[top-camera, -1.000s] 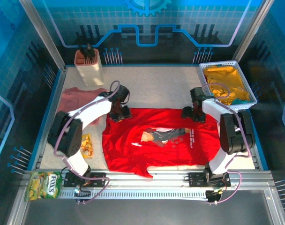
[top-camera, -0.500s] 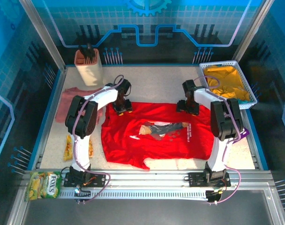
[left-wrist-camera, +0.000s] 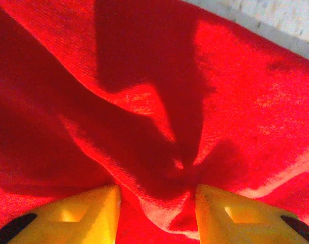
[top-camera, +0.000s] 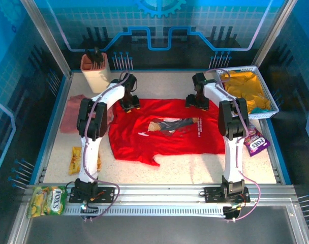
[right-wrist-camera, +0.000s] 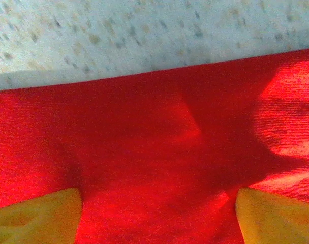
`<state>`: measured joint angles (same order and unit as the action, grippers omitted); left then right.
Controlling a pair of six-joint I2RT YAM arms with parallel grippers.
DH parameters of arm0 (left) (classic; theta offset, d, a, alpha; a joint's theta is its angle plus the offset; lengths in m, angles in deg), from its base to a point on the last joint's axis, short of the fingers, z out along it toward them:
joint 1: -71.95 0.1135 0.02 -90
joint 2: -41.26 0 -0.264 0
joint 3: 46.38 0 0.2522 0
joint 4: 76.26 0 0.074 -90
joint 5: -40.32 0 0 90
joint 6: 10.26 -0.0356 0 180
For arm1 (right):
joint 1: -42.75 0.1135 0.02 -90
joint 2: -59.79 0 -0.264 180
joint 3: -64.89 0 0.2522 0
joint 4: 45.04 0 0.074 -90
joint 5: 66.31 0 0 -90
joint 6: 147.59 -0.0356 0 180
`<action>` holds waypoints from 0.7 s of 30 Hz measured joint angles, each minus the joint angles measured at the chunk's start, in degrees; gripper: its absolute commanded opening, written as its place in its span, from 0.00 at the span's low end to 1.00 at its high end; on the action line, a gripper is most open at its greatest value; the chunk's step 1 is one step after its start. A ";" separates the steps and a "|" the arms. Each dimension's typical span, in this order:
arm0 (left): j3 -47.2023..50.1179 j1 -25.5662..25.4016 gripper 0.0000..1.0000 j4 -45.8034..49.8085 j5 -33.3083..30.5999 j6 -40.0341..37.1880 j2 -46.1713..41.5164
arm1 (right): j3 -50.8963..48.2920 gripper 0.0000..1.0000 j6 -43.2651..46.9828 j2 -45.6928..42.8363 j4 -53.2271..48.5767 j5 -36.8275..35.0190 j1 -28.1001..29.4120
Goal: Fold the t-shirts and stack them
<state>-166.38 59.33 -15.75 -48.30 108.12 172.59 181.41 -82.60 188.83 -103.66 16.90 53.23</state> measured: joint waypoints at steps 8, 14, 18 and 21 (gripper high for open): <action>2.51 0.28 0.63 0.00 1.14 -3.74 -4.83 | -7.58 0.95 1.92 -6.82 4.04 3.13 0.52; 18.34 -2.21 0.72 -2.91 2.10 -4.31 -25.90 | -22.73 0.95 3.28 -27.91 8.31 6.95 4.20; 29.99 -4.59 0.72 -6.29 3.13 -2.78 -40.52 | -33.48 0.92 2.93 -42.16 11.10 7.96 11.96; 39.89 -5.14 0.71 -7.10 3.69 -0.90 -49.62 | -41.72 0.86 1.14 -48.98 11.78 7.50 19.69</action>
<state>-126.49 54.19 -22.86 -44.60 107.22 122.98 139.69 -81.47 139.85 -91.88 24.40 72.92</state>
